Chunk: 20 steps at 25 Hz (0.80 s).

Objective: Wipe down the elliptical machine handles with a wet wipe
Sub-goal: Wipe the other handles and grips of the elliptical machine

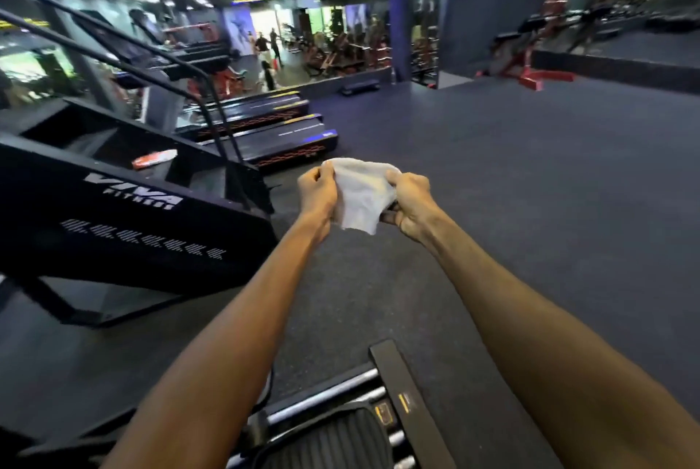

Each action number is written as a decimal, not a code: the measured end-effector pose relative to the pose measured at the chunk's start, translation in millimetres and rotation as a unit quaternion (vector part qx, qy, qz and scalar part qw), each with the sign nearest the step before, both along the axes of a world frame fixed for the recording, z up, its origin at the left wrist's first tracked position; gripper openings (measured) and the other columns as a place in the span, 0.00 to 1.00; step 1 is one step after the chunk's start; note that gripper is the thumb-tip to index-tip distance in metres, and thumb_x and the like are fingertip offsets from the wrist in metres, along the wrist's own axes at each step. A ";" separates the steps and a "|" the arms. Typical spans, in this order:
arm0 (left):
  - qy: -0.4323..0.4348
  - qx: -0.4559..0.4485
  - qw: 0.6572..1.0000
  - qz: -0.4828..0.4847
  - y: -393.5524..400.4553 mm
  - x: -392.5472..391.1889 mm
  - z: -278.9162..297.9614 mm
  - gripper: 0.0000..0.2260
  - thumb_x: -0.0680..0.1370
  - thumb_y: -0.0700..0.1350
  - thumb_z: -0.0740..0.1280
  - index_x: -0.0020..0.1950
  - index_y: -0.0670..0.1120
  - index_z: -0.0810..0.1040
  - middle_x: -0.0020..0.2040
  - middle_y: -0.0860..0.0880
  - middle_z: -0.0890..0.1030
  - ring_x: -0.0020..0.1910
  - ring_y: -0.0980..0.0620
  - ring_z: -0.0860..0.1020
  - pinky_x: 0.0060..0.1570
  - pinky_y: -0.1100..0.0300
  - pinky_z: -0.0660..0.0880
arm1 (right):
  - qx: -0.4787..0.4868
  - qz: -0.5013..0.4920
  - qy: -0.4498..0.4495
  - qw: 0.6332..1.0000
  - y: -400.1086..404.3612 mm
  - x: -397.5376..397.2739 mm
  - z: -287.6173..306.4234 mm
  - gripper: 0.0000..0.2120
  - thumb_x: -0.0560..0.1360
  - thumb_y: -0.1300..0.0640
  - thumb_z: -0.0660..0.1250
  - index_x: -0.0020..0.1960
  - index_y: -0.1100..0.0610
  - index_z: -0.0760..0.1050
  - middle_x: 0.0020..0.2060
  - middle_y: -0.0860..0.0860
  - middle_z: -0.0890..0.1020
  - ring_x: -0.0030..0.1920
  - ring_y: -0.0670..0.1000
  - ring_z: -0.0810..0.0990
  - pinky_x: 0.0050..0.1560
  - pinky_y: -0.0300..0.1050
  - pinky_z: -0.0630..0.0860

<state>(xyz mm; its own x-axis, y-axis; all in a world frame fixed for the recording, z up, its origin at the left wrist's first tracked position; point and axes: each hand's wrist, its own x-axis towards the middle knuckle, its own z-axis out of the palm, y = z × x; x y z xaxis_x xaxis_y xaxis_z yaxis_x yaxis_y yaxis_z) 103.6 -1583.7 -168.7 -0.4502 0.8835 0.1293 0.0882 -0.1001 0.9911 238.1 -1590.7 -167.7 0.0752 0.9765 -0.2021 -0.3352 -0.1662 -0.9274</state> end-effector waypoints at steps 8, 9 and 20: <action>-0.024 0.032 0.999 0.004 65.3 132.2 -19.7 0.02 0.78 0.43 0.65 0.48 0.48 0.73 0.42 0.53 0.78 0.41 0.54 0.77 0.42 0.62 0.76 | 0.017 -0.074 0.039 0.996 50.1 129.9 -12.1 0.04 0.75 0.67 0.66 0.47 0.63 0.79 0.30 0.53 0.77 0.30 0.52 0.76 0.28 0.43 0.77; -0.027 0.034 0.999 0.008 72.7 151.6 -21.0 0.03 0.78 0.43 0.66 0.48 0.49 0.72 0.42 0.54 0.77 0.40 0.55 0.77 0.39 0.65 0.75 | 0.019 -0.069 0.048 0.996 61.3 146.0 -15.7 0.04 0.73 0.67 0.67 0.47 0.64 0.80 0.31 0.54 0.80 0.31 0.52 0.78 0.29 0.43 0.78; 0.103 0.075 0.992 0.012 165.5 261.2 -4.1 0.07 0.79 0.38 0.64 0.48 0.49 0.79 0.36 0.54 0.77 0.32 0.60 0.73 0.40 0.62 0.69 | 0.055 -0.013 -0.085 0.995 183.0 269.7 -5.7 0.19 0.68 0.75 0.63 0.52 0.56 0.75 0.46 0.56 0.78 0.39 0.52 0.78 0.38 0.47 0.77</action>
